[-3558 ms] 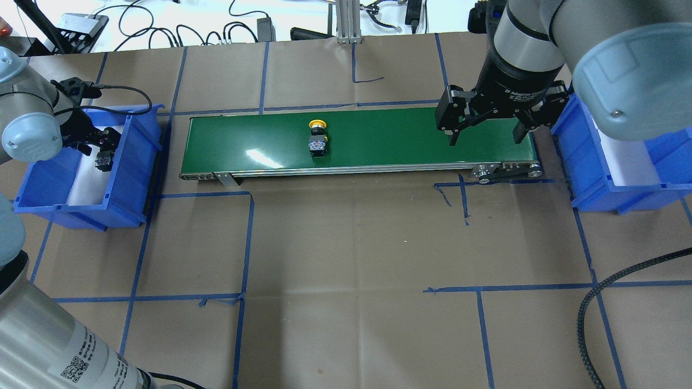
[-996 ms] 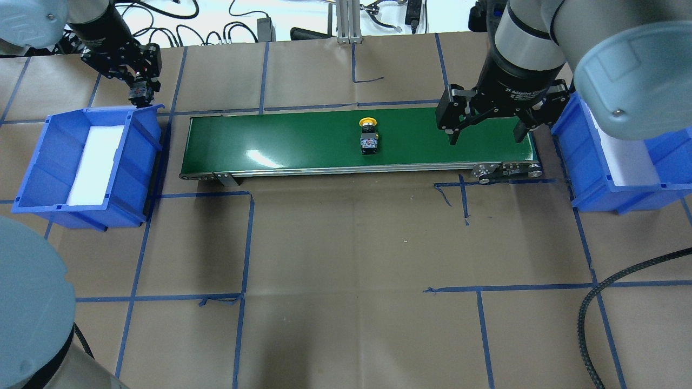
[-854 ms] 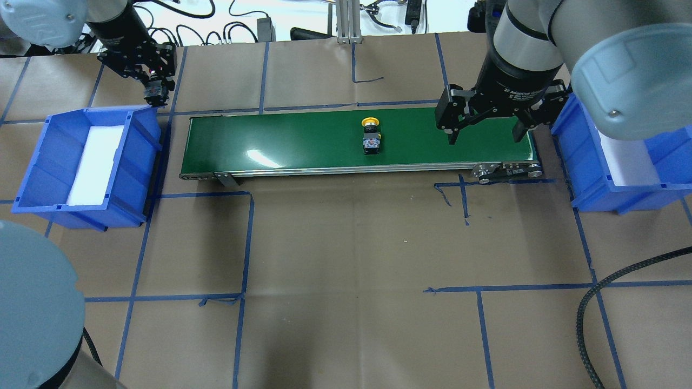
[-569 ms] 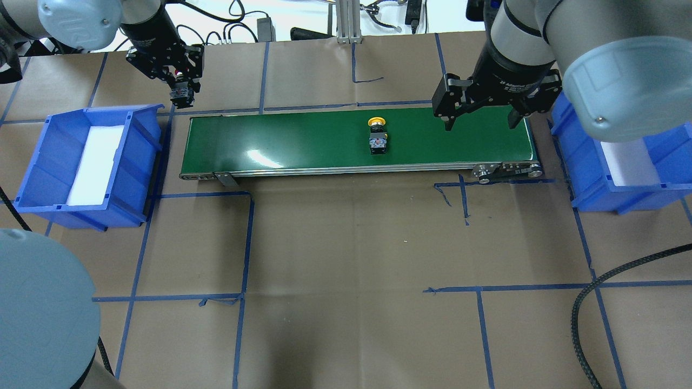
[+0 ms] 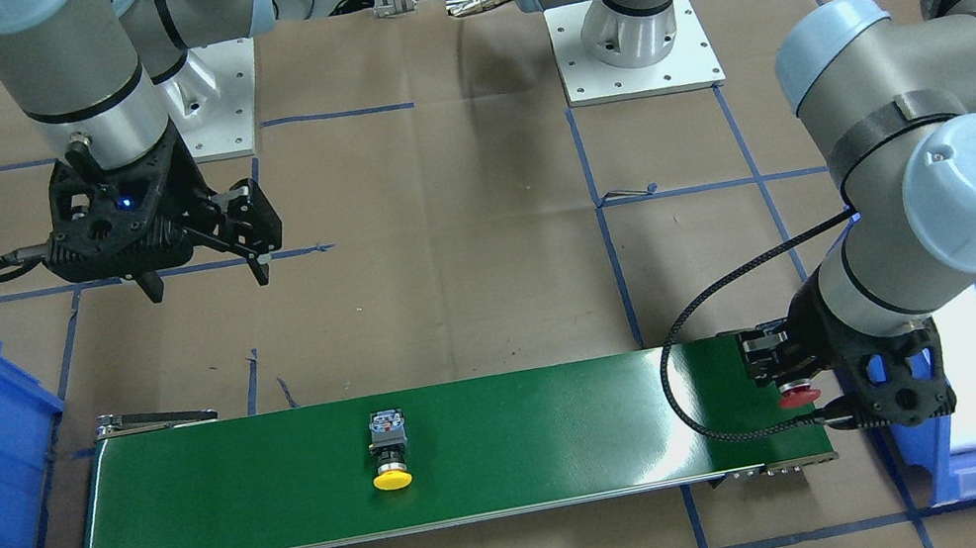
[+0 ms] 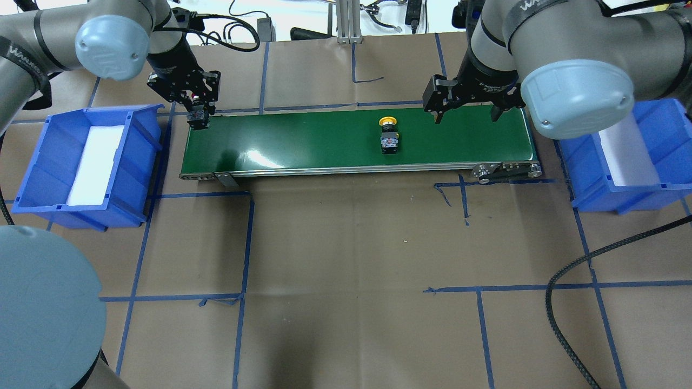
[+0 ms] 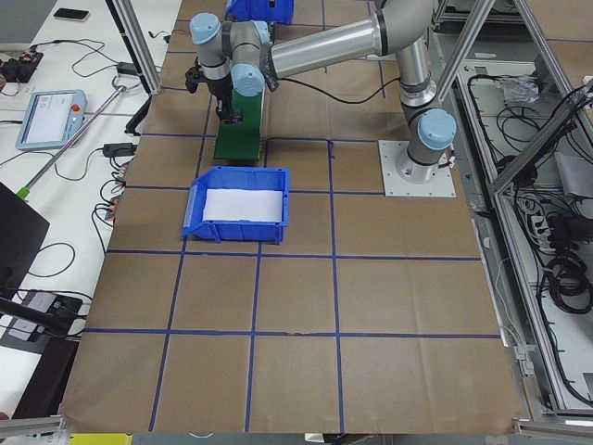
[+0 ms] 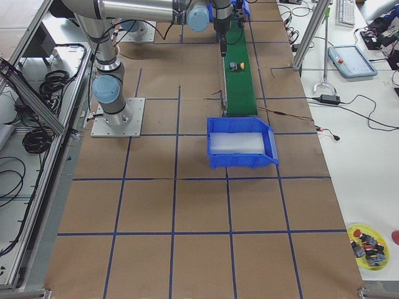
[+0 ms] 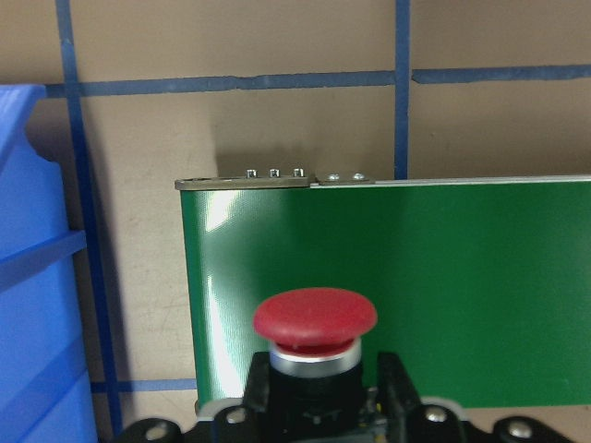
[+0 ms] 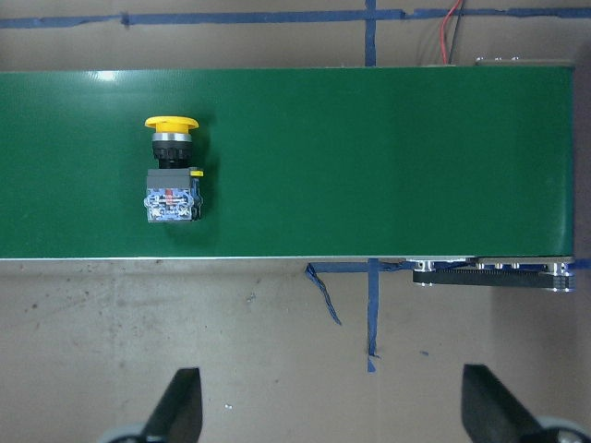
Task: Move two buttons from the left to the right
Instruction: 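Carry the red button onto the conveyor while the right gripper descends to the yellow button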
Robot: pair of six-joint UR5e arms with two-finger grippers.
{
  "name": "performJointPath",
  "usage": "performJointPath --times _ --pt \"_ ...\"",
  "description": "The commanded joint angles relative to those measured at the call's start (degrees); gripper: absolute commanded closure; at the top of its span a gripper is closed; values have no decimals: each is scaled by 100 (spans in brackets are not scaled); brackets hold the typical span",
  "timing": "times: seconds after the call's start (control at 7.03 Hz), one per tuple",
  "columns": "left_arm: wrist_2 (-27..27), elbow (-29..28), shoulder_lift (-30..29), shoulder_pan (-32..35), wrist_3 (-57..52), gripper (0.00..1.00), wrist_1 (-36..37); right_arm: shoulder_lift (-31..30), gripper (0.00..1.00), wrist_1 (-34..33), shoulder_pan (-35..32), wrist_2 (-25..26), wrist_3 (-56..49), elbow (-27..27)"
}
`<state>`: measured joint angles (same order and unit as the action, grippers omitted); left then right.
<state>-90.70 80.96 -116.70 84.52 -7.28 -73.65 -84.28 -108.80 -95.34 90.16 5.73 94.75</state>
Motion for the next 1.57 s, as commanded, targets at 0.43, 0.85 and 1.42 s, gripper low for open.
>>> performJointPath --times 0.43,0.85,1.42 --pt "0 825 -63 4 129 65 1169 561 0 -361 182 -34 68 -9" --pt "-26 712 -55 4 385 0 1160 1000 0 -744 191 -60 69 -88" --pt "-18 387 646 4 385 0 66 1834 0 -1483 182 -359 42 -228"
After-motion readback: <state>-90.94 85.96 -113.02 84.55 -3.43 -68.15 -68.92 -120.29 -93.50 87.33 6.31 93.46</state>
